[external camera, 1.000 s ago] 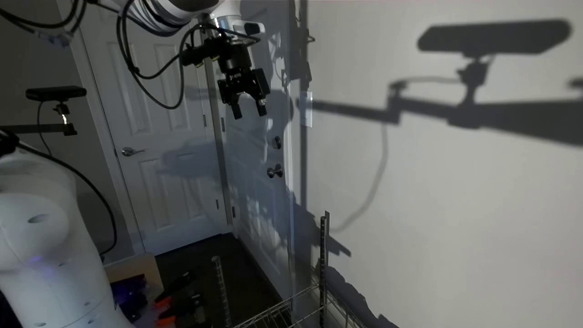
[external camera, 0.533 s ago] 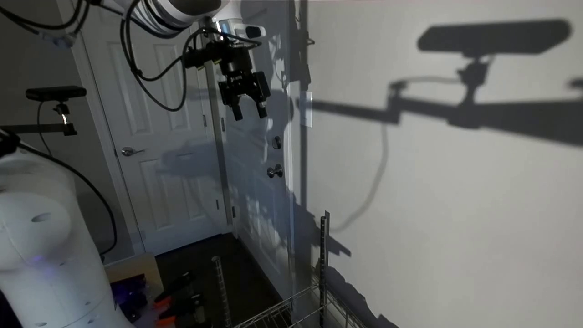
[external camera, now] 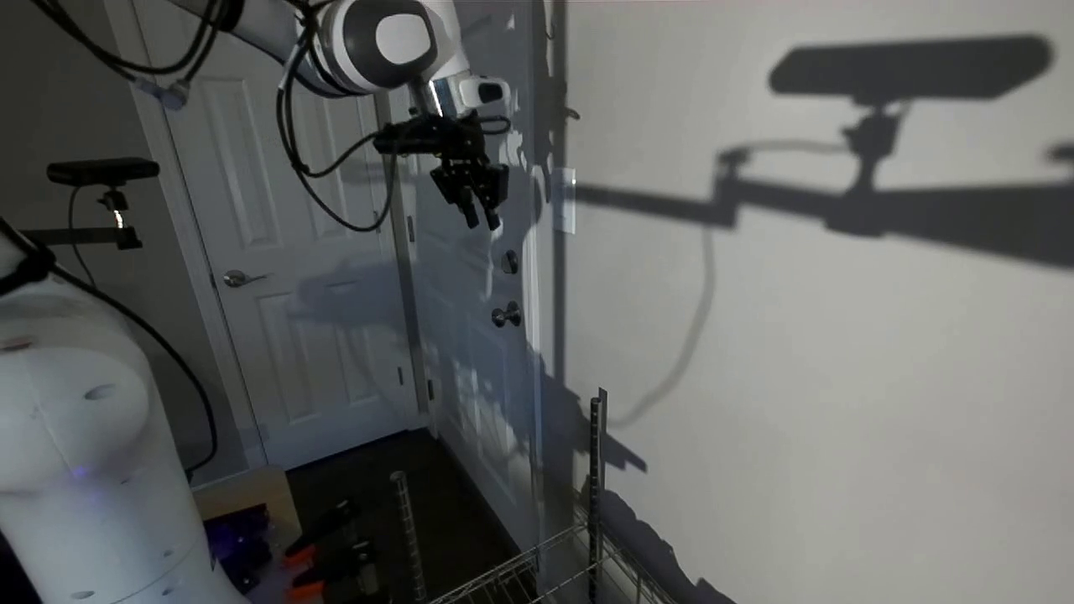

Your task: Push the light switch upwards

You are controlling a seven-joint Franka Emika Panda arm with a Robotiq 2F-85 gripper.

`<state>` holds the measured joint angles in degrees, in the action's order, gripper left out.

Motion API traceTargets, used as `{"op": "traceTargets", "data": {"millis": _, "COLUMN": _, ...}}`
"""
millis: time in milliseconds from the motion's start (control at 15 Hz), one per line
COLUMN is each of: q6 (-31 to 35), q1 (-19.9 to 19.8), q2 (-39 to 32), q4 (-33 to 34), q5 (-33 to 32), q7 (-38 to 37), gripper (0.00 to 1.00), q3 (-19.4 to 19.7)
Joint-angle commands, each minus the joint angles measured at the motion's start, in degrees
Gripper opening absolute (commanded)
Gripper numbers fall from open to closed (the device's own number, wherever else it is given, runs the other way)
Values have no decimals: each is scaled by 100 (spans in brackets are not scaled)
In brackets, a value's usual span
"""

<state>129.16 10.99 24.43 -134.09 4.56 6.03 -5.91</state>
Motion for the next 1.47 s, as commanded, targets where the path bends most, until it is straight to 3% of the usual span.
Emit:
{"op": "traceTargets", "data": {"millis": 0, "q6": 1057, "q1": 111, "q2": -356, "q4": -40, "q5": 285, "q7": 421, "gripper": 15, "q3": 127}}
{"op": "traceTargets", "data": {"millis": 67, "q6": 1323, "q1": 124, "q2": -455, "q4": -35, "q5": 300, "q7": 460, "gripper": 8, "q3": 142}}
{"op": "traceTargets", "data": {"millis": 333, "q6": 2207, "q1": 207, "q2": -851, "q4": 14, "q5": 433, "q7": 674, "gripper": 2, "q3": 224}}
{"op": "traceTargets", "data": {"millis": 533, "q6": 2847, "q1": 352, "q2": -1073, "q4": 22, "q5": 709, "q7": 940, "gripper": 7, "q3": 293}}
{"op": "traceTargets", "data": {"millis": 1067, "q6": 4159, "q1": 850, "q2": -1432, "q4": 66, "q5": 1463, "q7": 1614, "gripper": 6, "q3": 552}}
{"op": "traceTargets", "data": {"millis": 1400, "q6": 4665, "q1": 1088, "q2": -1636, "q4": 138, "q5": 1563, "q7": 1755, "gripper": 6, "q3": 706}}
